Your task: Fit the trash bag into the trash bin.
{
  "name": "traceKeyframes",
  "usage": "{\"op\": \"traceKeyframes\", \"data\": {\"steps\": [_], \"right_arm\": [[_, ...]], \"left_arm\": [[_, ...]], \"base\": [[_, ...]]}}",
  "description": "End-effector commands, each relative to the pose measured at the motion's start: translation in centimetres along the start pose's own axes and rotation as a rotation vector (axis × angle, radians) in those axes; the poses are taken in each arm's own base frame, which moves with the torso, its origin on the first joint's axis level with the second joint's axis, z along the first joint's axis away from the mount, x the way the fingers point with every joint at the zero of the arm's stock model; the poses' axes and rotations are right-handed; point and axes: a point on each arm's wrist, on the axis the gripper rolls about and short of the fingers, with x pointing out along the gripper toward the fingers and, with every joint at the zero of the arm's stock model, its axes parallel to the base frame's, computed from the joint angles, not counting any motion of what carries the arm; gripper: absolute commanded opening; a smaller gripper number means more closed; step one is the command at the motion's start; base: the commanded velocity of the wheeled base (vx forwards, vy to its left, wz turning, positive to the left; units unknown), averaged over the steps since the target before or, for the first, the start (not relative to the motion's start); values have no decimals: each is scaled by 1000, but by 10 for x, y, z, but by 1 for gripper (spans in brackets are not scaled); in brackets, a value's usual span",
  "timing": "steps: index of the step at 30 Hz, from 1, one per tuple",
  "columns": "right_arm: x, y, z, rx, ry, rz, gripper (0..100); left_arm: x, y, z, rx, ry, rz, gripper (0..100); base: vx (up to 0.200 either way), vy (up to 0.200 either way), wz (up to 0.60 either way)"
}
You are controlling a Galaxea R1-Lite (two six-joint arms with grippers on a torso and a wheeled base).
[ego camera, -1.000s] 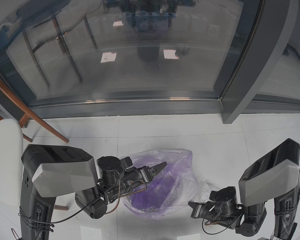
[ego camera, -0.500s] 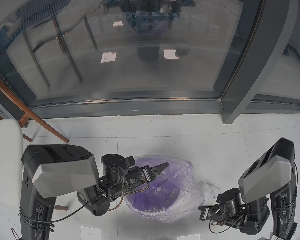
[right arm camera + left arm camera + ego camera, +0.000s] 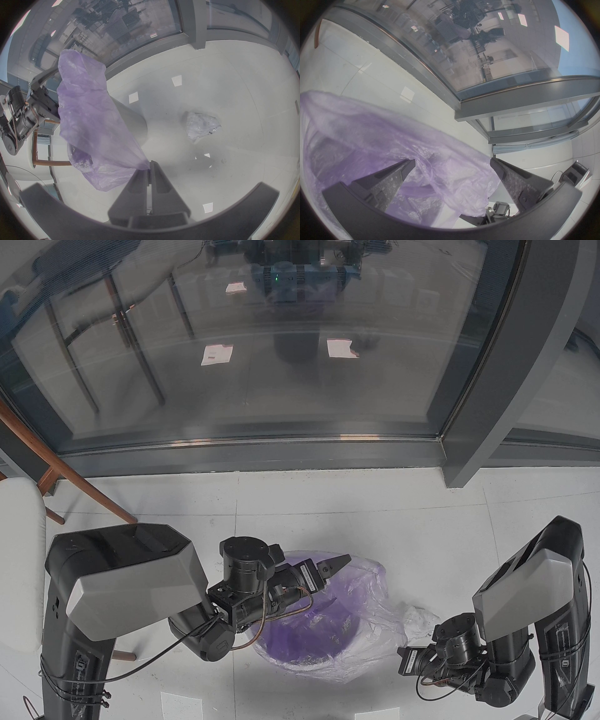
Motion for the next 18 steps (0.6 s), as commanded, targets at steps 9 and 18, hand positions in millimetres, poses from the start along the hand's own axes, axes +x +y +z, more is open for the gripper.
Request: {"op": "traceKeyframes", "data": {"steps": [9, 18], "right_arm": [[1, 2, 0, -3, -9, 8, 0], [0, 9, 11, 9, -56, 43, 0]], "left_arm": [[13, 4, 3, 3, -20, -8, 0], [18, -6, 17, 15, -53, -49, 0]], "base": [[0, 0, 0], [0, 0, 0]]}}
